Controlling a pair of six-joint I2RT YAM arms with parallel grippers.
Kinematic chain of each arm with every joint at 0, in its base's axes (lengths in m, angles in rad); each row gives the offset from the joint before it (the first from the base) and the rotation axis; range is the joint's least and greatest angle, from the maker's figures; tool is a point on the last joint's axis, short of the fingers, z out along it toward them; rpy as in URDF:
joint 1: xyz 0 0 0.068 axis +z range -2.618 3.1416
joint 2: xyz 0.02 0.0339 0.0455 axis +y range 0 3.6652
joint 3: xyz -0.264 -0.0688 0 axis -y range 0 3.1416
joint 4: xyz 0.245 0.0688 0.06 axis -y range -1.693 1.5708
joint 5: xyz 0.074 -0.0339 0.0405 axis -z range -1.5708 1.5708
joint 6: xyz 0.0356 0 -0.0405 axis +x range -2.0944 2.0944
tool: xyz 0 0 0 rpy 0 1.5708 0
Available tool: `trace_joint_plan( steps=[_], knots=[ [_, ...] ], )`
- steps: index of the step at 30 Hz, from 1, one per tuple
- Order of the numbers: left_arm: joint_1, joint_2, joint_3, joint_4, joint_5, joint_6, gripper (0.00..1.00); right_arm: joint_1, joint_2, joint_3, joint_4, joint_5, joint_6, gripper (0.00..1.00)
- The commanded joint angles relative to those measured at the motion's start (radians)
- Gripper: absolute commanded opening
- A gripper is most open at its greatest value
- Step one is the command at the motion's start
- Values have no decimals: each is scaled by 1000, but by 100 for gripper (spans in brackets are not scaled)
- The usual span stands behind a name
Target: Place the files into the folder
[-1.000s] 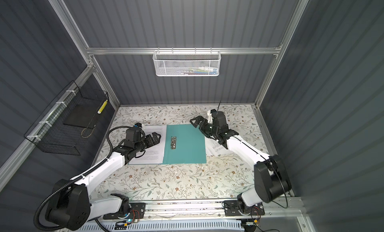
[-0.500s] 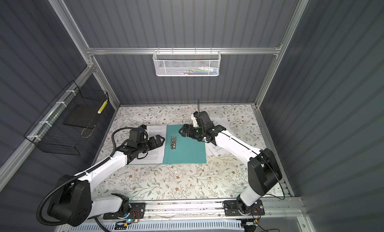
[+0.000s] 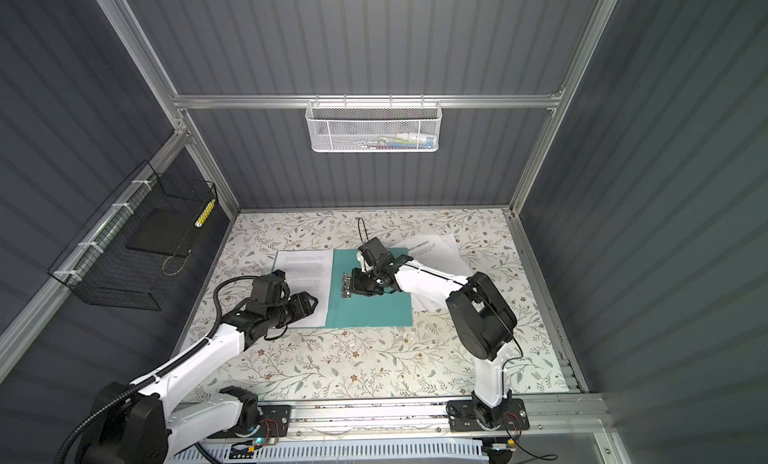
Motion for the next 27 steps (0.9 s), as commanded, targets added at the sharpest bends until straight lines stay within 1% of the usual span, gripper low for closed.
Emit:
trace_joint_plan(
  steps=[1, 3, 6, 12, 17, 27],
  knots=[
    [0, -19, -25, -41, -29, -11, 65, 14, 47, 58, -8, -40, 6, 14],
    [0, -18, -38, -39, -39, -6, 62, 18, 78, 89, -26, -45, -1, 14],
    [0, -6, -51, -14, -45, 0, 59, 19, 124, 131, -62, -34, -7, 18],
    [1, 44, -66, 57, -33, -1, 54, 18, 195, 200, -107, -4, -23, 17],
    [3, 58, -74, 78, -32, 1, 52, 16, 231, 238, -145, 15, -29, 15],
    [5, 81, -84, 111, -28, 0, 49, 12, 276, 254, -145, -2, -24, 15]
  ],
)
